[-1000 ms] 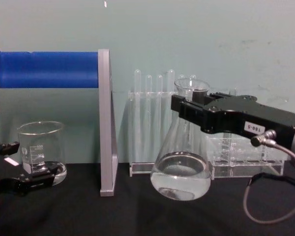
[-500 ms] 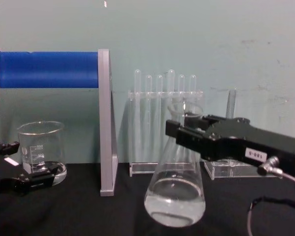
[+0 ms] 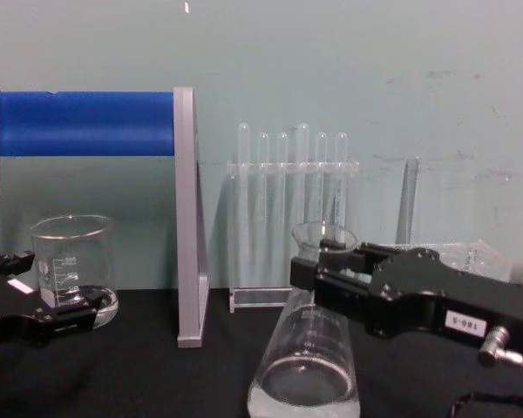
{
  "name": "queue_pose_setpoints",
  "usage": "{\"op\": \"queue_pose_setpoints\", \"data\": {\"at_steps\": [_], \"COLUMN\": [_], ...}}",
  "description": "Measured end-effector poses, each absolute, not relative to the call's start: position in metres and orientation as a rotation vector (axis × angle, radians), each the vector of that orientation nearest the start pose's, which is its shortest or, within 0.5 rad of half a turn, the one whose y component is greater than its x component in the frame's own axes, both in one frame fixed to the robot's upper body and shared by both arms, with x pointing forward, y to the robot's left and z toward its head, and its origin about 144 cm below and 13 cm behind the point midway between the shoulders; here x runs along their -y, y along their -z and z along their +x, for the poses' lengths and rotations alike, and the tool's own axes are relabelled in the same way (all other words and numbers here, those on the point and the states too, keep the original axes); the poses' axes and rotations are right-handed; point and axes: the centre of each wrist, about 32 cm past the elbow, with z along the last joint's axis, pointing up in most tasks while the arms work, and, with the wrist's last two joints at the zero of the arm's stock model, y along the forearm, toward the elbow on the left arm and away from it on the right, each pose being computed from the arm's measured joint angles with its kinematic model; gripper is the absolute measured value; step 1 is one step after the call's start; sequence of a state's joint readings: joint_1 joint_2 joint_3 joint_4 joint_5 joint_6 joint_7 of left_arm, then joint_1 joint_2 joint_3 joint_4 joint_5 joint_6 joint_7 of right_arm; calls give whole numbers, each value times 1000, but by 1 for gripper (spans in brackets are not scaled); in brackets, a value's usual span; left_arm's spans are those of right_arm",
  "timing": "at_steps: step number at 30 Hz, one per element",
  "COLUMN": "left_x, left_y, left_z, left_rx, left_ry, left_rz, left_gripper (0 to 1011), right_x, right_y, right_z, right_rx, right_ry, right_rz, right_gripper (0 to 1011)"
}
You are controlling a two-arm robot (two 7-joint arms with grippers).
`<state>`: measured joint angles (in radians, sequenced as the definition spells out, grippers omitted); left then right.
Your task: Grasp the erlenmeyer flask with one hand, shake it three times, then place it back.
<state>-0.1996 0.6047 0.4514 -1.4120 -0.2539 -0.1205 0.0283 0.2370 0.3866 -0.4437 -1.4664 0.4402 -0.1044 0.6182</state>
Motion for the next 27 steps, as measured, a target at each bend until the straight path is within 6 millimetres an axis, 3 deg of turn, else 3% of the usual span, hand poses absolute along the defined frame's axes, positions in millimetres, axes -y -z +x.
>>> {"op": "queue_pose_setpoints", "data": {"at_steps": [27], "left_x": [-310], "left_y": [-1140], "left_z": [489], "left_rx": [285], "left_ry": [-1248], "left_rz": [304], "left_gripper": [1001], "right_x": [233], "right_y": [-1148], "right_z": [510], "right_rx": [5], "right_ry": [514], "right_rz": [-4], "right_gripper": [449]}}
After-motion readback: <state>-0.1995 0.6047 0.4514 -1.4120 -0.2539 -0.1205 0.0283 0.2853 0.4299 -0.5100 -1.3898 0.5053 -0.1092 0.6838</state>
